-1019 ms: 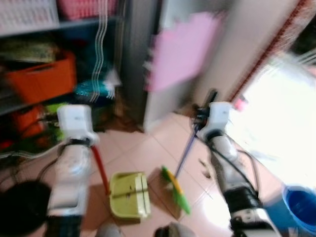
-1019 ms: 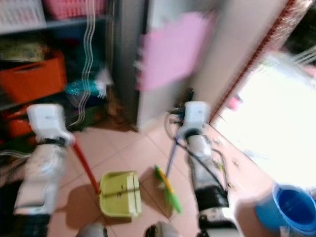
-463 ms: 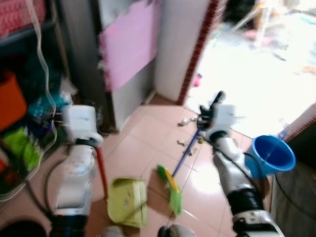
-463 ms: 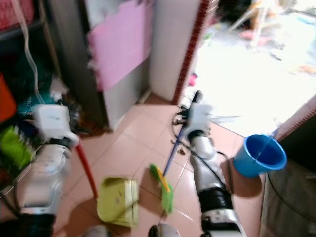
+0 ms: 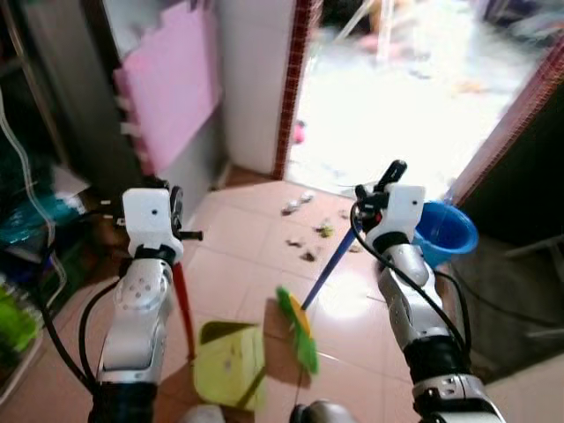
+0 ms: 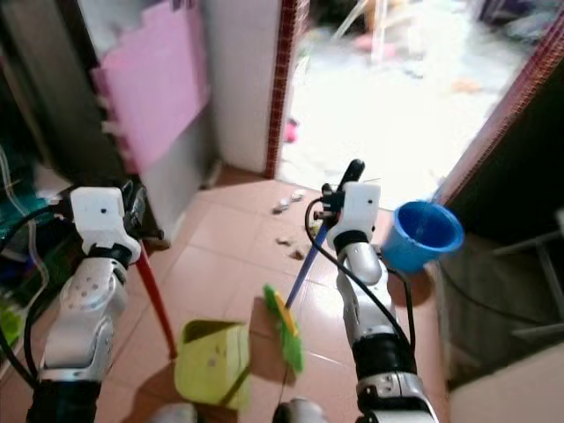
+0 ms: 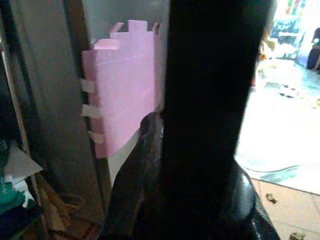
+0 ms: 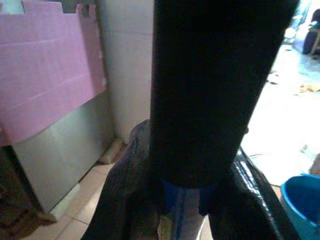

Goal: Sweep floor

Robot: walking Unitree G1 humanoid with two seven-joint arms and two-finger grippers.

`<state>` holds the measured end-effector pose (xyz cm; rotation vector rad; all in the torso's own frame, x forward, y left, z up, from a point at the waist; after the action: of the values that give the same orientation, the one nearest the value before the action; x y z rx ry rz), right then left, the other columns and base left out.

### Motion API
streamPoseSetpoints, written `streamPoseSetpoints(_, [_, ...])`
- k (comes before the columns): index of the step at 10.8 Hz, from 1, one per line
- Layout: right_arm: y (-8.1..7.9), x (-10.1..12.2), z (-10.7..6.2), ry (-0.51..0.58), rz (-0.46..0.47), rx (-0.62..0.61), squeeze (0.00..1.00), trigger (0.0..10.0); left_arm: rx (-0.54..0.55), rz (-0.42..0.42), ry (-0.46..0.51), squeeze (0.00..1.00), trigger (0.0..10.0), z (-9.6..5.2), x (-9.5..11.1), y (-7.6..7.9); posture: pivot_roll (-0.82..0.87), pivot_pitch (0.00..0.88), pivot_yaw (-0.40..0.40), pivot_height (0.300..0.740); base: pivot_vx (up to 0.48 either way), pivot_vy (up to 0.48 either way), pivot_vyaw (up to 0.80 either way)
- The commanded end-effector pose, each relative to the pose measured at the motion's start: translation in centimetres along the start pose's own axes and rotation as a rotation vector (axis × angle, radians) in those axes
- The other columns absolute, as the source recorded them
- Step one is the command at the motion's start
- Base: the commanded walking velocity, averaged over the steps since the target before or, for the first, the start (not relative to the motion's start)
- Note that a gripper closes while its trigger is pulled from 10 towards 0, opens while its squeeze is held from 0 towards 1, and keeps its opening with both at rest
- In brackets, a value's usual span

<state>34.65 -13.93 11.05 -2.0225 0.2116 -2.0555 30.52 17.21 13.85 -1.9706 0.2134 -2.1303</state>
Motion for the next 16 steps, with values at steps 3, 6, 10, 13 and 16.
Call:
streamPoseSetpoints(3, [0.1,0.4,0.2,0.004,-0.034,-0.005,0.00,10.0,0.017,0.000,0.058,0.00,10.0,0.5,1.5,-0.4,0.11,0.037,-0.082,0.740,0.000,0.283,-0.80])
streamPoseSetpoints(6, [0.0,0.2,0.0,0.009,-0.019,-0.017,0.00,10.0,-0.001,0.025,0.032,0.00,10.0,0.4,0.8,-0.1,0.11,0.029,-0.053,0.740,0.000,0.000,-0.80])
streamPoseSetpoints(10, [-0.3,-0.3,-1.1,0.045,0.008,-0.042,0.00,10.0,-0.090,0.084,0.040,0.00,10.0,0.4,0.4,0.6,0.09,0.016,0.038,0.740,0.000,0.000,-0.20])
streamPoseSetpoints(13, [0.4,-1.3,-1.6,0.019,-0.011,-0.076,0.00,10.0,-0.205,0.136,0.082,0.00,10.0,0.9,0.7,2.4,0.07,0.000,0.064,0.740,0.000,0.000,0.00])
streamPoseSetpoints(16, [-0.8,0.8,1.1,0.034,-0.018,0.008,0.00,10.0,-0.208,0.102,0.129,0.00,10.0,2.3,2.3,3.5,0.05,0.000,0.007,0.740,0.000,0.000,0.00])
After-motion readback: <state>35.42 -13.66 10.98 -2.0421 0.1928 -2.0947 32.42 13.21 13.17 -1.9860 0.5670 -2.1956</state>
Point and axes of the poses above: a point about 5 cm out from each wrist's last joint towards the gripper, its own z axis pointing out of the wrist towards the gripper, its own x axis along the axis of the wrist's last joint, y = z × x, the point moved 2 cm from there along z, pointing out of the wrist towards the gripper, and after that the axes turned 12 degrees about z, right-handed, at the moved point
